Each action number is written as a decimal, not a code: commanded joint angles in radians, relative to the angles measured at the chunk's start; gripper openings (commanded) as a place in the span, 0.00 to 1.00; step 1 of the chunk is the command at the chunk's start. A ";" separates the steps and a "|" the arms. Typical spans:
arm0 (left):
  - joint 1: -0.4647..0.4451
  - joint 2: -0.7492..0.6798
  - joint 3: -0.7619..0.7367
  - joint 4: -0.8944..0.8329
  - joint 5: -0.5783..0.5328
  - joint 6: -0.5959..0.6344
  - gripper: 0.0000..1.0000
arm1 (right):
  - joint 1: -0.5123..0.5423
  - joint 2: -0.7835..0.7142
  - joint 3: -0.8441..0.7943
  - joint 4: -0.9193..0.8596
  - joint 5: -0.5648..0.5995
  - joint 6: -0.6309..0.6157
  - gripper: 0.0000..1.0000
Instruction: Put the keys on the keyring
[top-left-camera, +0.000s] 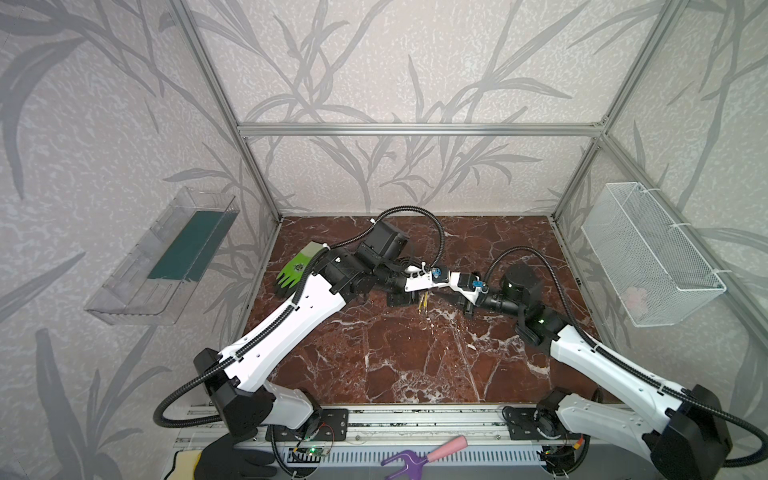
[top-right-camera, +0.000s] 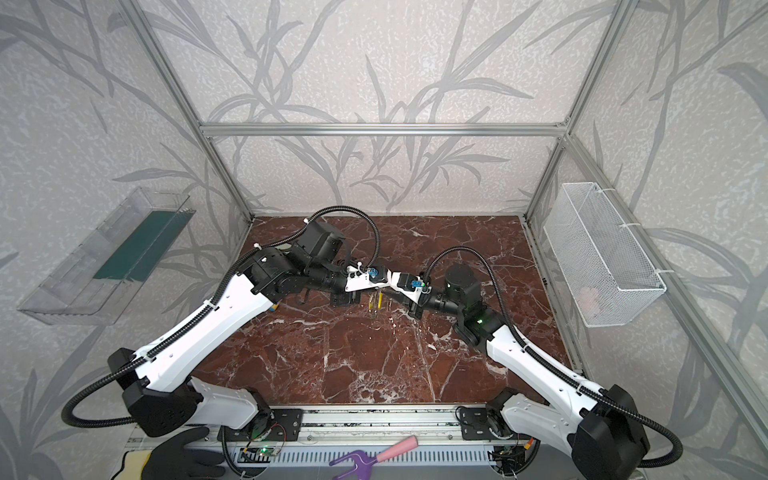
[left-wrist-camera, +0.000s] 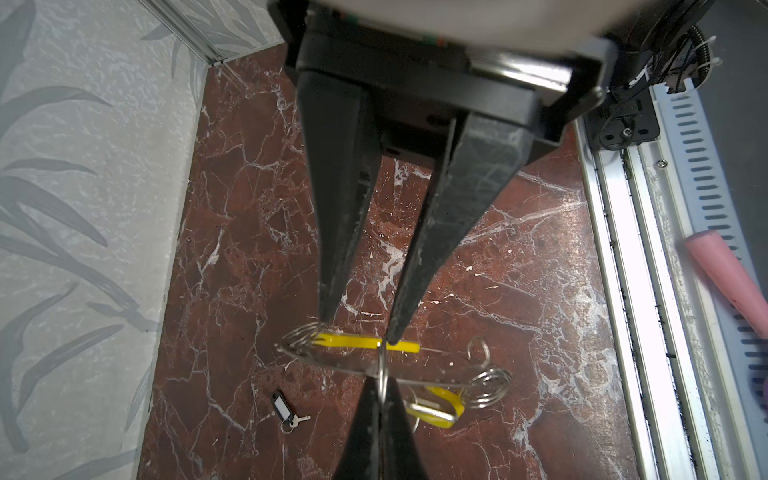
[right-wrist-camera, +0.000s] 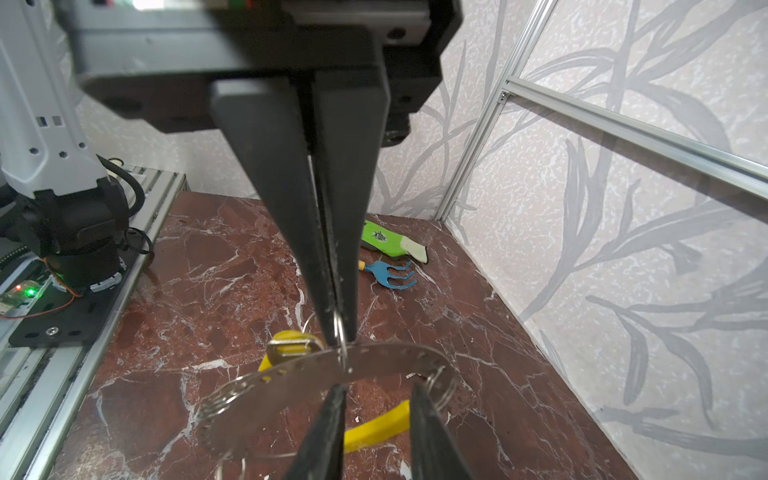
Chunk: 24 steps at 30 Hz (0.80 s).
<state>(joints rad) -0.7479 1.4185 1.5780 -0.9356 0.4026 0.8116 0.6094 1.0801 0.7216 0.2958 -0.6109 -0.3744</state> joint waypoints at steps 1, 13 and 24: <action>-0.008 0.013 0.036 -0.046 0.013 0.015 0.00 | -0.002 0.012 -0.005 0.115 -0.039 0.065 0.25; -0.023 0.020 0.036 -0.032 -0.017 0.011 0.00 | -0.002 0.045 -0.014 0.183 -0.137 0.098 0.23; -0.023 0.003 0.014 0.007 -0.062 0.020 0.00 | -0.009 0.005 -0.025 0.019 -0.050 0.006 0.25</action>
<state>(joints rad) -0.7670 1.4231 1.5887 -0.9413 0.3584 0.8116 0.6010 1.1042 0.6872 0.3599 -0.6559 -0.3374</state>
